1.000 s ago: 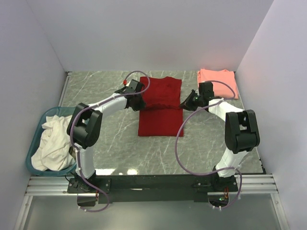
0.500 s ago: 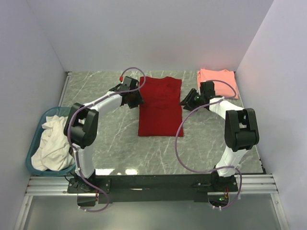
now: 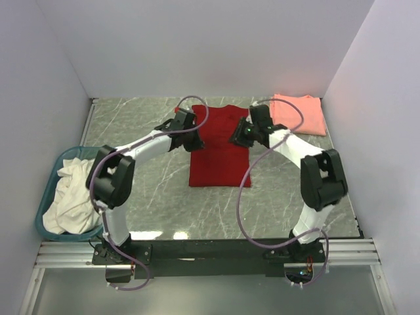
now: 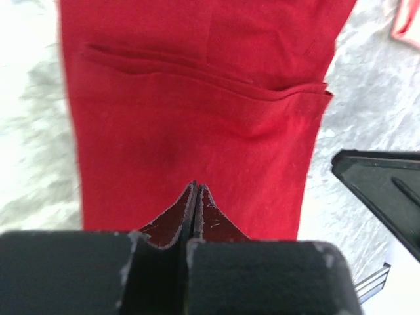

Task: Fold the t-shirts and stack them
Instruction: Fold the tshirt

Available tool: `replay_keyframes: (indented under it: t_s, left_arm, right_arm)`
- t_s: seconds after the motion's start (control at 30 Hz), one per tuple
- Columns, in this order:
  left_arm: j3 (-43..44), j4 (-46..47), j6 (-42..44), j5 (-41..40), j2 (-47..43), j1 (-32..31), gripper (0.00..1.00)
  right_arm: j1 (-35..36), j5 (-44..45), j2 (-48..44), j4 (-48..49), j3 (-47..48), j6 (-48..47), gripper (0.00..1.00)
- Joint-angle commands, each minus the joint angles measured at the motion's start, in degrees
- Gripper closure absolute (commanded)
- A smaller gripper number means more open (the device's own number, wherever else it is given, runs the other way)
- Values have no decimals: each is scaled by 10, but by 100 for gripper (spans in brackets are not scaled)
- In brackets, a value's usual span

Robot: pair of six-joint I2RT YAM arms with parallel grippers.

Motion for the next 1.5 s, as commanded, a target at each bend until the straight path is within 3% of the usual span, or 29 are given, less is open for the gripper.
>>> replay_keyframes:
  t_s: [0.0,0.23,0.63,0.87,1.17,1.33,1.47]
  left_arm:
    - [56,2,10,16,45,-2,99]
    - [108,-24,22,28,121,13,99]
    - [134,-30,24,46,174,55,99]
    - [113,-28,33,45,137,56,99]
    - [56,16,16,98,34,55,89]
    - [-5,41,-13,106,-25,38,90]
    - [-75,64,-39,105,-54,19,99]
  right_arm:
    - [22,17,65,-20,89,-17,63]
    - [30,4,161,-70,185,-21,71]
    - [27,15,266,-106,297,-36,71]
    - [19,12,289,-115,322,-41,71]
    - [4,23,238,-174,392,-84,65]
    - [0,14,145,-163,335,-70,63]
    - [9,-28,31,-74,143,-24,63]
